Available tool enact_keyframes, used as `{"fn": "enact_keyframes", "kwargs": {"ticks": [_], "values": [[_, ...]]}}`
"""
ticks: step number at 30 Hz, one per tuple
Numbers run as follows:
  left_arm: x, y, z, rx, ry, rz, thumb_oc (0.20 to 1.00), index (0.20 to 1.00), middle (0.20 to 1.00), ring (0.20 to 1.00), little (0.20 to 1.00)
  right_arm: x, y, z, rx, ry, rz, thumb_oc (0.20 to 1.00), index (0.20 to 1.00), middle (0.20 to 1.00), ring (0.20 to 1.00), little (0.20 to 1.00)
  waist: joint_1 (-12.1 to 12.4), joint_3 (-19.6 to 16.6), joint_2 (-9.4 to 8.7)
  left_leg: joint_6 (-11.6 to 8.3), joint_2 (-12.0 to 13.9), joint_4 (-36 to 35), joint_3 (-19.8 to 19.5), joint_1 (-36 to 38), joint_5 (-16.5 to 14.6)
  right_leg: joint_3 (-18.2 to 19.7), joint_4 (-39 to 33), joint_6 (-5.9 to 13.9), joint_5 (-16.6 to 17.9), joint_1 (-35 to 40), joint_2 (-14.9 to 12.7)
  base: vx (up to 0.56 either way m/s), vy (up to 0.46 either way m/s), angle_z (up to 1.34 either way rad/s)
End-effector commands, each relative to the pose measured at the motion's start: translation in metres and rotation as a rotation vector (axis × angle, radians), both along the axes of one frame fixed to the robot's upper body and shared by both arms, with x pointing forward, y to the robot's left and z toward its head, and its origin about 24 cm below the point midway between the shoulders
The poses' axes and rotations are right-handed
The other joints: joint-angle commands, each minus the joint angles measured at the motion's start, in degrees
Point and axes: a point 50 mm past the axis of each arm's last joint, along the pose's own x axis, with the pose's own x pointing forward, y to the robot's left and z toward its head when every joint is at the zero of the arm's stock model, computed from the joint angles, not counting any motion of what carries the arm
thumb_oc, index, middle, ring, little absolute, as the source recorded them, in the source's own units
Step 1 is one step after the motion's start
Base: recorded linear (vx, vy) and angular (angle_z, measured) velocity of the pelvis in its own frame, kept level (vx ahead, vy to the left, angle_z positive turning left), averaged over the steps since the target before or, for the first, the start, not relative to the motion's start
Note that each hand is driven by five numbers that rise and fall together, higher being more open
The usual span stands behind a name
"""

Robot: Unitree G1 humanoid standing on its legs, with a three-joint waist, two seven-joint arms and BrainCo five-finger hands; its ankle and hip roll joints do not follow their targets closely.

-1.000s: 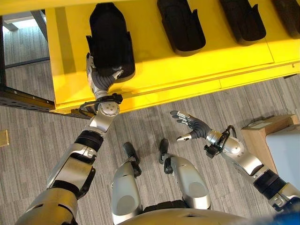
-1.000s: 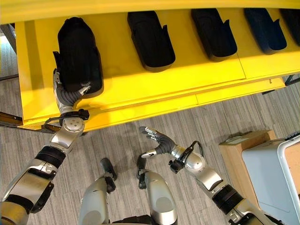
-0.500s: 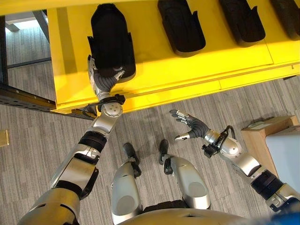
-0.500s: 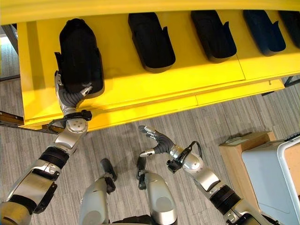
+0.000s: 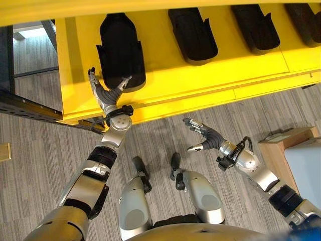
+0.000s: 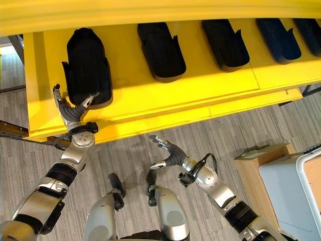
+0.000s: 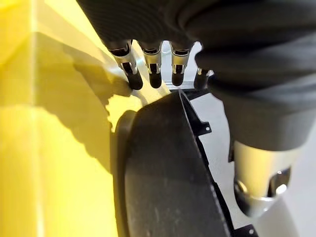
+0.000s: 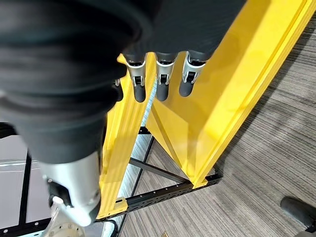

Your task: Move parts from the plastic box to the shelf.

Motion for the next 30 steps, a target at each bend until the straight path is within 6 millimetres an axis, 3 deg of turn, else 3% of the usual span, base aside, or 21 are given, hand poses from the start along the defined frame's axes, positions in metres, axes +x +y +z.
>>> {"fn": "enact_keyframes", "kwargs": {"ticks": [1,11,12,13,14,21,30], "values": [[-0.010,0.003,-0.013,-0.057,-0.010,0.036,1.000,1.000,1.000,1.000,1.000,-0.007,0.003,0.012,0.072,-0.080,0.004,1.000,1.000,1.000,1.000,1.000,1.1,-4.0,0.59,-7.89,7.5,4.0,-0.5,1.0,4.6,-0.8,-1.5,6.67,0.9,1.0,-3.7,0.00,0.000,0.00],[-0.027,0.000,0.002,0.009,-0.195,0.096,1.000,1.000,1.000,1.000,1.000,-0.015,0.002,0.012,0.009,-0.166,0.000,1.000,1.000,1.000,1.000,1.000,2.1,-4.9,1.05,-7.44,6.2,1.8,-1.1,2.9,4.4,-1.2,-2.8,6.91,1.0,3.3,-3.9,-0.01,0.002,0.02],[-0.039,-0.002,-0.004,0.029,-0.210,0.078,1.000,1.000,1.000,1.000,1.000,-0.019,0.000,0.010,0.001,-0.180,-0.008,1.000,1.000,1.000,1.000,1.000,2.9,-5.3,1.21,-6.49,5.7,0.1,-0.8,3.4,5.7,-1.9,-4.0,6.64,2.2,4.2,-4.1,0.02,0.009,0.12],[-0.040,-0.002,-0.005,0.029,-0.208,0.075,1.000,1.000,1.000,1.000,1.000,-0.019,0.000,0.010,-0.001,-0.179,-0.008,1.000,1.000,1.000,1.000,1.000,2.9,-5.4,1.28,-7.21,5.5,0.3,-1.5,3.9,4.6,-1.5,-3.9,7.18,1.3,4.9,-4.1,-0.05,0.008,0.12],[-0.046,-0.004,-0.008,0.036,-0.215,0.067,1.000,1.000,1.000,1.000,1.000,-0.021,-0.002,0.010,-0.012,-0.193,-0.009,1.000,1.000,1.000,1.000,1.000,3.4,-5.6,1.28,-6.39,5.4,-0.6,-1.1,3.9,5.7,-2.1,-4.5,6.83,2.3,5.0,-4.3,0.01,0.011,0.10],[-0.082,0.003,-0.024,0.078,-0.146,-0.068,1.000,1.000,1.000,1.000,1.000,-0.027,-0.006,0.016,-0.074,-0.258,0.012,1.000,1.000,1.000,1.000,1.000,6.4,-7.1,1.68,-6.17,4.4,-4.2,-2.4,6.4,5.9,-3.7,-6.6,7.57,3.1,9.0,-5.2,0.00,0.017,0.17],[-0.125,0.002,-0.053,-0.020,0.068,-0.418,1.000,1.000,1.000,1.000,1.000,-0.027,-0.004,0.037,-0.168,-0.316,0.155,1.000,1.000,1.000,1.000,1.000,11.8,-9.4,2.70,-5.48,2.5,-7.9,-3.5,10.0,5.5,-6.4,-9.6,9.16,4.9,14.1,-6.7,0.01,0.058,0.17]]}}
